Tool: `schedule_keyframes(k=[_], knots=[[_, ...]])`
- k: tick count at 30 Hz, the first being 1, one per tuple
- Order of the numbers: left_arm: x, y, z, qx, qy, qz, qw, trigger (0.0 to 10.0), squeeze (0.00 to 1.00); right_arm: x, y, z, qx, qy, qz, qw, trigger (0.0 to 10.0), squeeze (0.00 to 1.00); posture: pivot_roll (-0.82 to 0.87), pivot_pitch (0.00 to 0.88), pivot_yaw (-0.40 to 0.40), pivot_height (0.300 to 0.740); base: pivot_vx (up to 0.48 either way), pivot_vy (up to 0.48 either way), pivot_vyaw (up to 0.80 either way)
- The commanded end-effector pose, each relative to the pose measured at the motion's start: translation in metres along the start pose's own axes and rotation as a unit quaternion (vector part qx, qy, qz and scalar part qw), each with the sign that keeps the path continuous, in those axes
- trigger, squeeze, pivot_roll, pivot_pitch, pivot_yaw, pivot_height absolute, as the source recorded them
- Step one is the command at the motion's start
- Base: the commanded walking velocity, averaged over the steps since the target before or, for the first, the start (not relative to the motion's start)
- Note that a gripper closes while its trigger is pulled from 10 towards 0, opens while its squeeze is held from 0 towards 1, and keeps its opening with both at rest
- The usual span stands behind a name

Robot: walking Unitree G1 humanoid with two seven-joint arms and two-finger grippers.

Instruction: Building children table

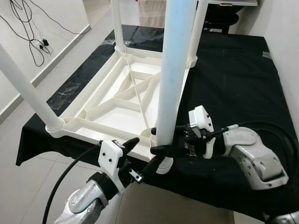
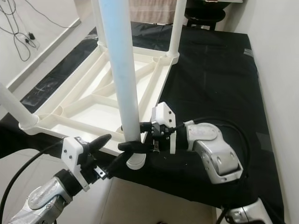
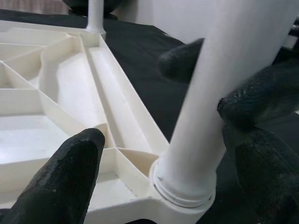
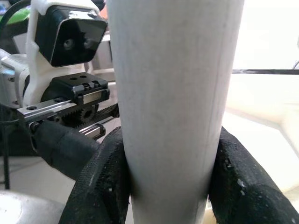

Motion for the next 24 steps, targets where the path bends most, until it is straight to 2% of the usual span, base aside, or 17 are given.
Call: schedule_keyframes(k=[1,2,3,4,5,6,7,8,9,10,11,14,17,20,21,22,24], knots=[[0.000,0.002,0.004,-0.008,-0.001,0.003,1.000,10.0,0.00,-0.009,0.006,-0.010,0.013,-0.015,-0.072,0.997,0.0,0.00,-0.02,0.203,0.006,0.740,0.000,0.000,0.00],[0.000,0.002,0.004,-0.008,-0.001,0.003,1.000,10.0,0.00,-0.009,0.006,-0.010,0.013,-0.015,-0.072,0.997,0.0,0.00,-0.02,0.203,0.006,0.740,0.000,0.000,0.00],[0.001,0.003,0.004,-0.007,-0.001,0.003,1.000,10.0,0.00,-0.038,0.027,-0.019,0.013,-0.054,-0.267,0.962,0.0,0.00,-0.01,0.199,0.003,0.740,0.000,0.000,0.00],[0.001,0.003,0.004,-0.007,-0.001,0.003,1.000,10.0,0.00,-0.038,0.027,-0.019,0.013,-0.054,-0.267,0.962,0.0,0.00,-0.01,0.199,0.003,0.740,0.000,0.000,0.00],[0.001,0.003,0.004,-0.007,-0.001,0.003,1.000,10.0,0.00,-0.048,0.038,-0.024,0.013,-0.073,-0.337,0.939,0.0,0.00,-0.01,0.199,0.003,0.740,0.000,0.000,0.00],[0.002,0.003,0.004,-0.006,-0.002,0.003,1.000,10.0,0.00,-0.059,0.078,-0.047,0.069,-0.094,-0.503,0.857,0.0,0.00,-0.01,0.194,0.027,0.740,0.000,0.000,0.00],[0.004,0.004,0.004,-0.005,-0.003,0.003,1.000,10.0,0.00,-0.057,0.109,-0.064,0.114,-0.103,-0.603,0.783,0.0,0.00,-0.01,0.194,0.027,0.740,0.000,0.000,0.00],[0.004,0.004,0.003,-0.004,-0.003,0.004,1.000,10.0,0.00,-0.053,0.130,-0.073,0.145,-0.104,-0.657,0.733,0.0,0.00,-0.01,0.194,0.027,0.740,0.000,0.000,0.00],[0.004,0.004,0.003,-0.004,-0.003,0.004,1.000,10.0,0.00,-0.053,0.130,-0.073,0.145,-0.104,-0.657,0.733,0.0,0.00,-0.01,0.194,0.027,0.740,0.000,0.000,0.00],[0.005,0.004,0.003,-0.004,-0.004,0.003,1.000,10.0,0.00,-0.049,0.136,-0.074,0.147,-0.098,-0.675,0.717,0.0,0.00,0.01,0.186,0.027,0.740,0.000,0.000,0.00],[0.006,0.003,0.003,-0.003,-0.004,0.003,1.000,10.0,0.00,-0.052,0.134,-0.071,0.140,-0.086,-0.668,0.726,0.0,0.00,0.01,0.182,0.032,0.740,0.000,0.000,0.00],[0.006,0.003,0.002,-0.002,-0.004,0.003,1.000,10.0,0.00,-0.054,0.133,-0.069,0.136,-0.077,-0.663,0.732,0.0,0.00,0.01,0.181,0.028,0.740,0.000,0.000,0.00],[0.007,0.002,0.002,-0.004,-0.005,0.005,1.000,10.0,0.00,-0.066,0.130,-0.060,0.126,-0.060,-0.662,0.736,0.0,0.00,0.01,0.178,0.020,0.740,0.000,0.000,0.00],[0.007,0.002,0.003,-0.005,-0.006,0.008,1.000,10.0,0.00,-0.068,0.119,-0.058,0.117,-0.069,-0.646,0.751,0.0,0.00,0.01,0.178,0.019,0.740,0.000,0.000,0.00],[0.007,0.002,0.003,-0.005,-0.006,0.008,1.000,10.0,0.00,-0.067,0.111,-0.058,0.113,-0.074,-0.638,0.758,9.2,0.00,0.01,0.178,0.023,0.740,0.000,0.000,0.00],[0.007,0.002,0.003,-0.005,-0.006,0.008,1.000,10.0,0.00,-0.065,0.097,-0.056,0.103,-0.078,-0.614,0.779,10.0,0.00,0.01,0.178,0.022,0.740,0.000,0.000,0.00],[0.007,0.002,0.003,-0.005,-0.005,0.007,1.000,10.0,0.00,-0.061,0.073,-0.049,0.080,-0.086,-0.572,0.812,10.0,0.00,0.00,0.177,0.024,0.740,0.000,0.000,0.00]])
Point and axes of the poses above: a point about 5 cm out from each wrist's last joint towards the gripper, its own y axis pointing back from the gripper into the wrist, its own z axis along the axis of the wrist's last joint, x = y × z, the point moved 4 cm from there along -y, pointing out of the wrist towards the gripper, and after that the axes turned 4 degrees about y, right-handed, at the moved point
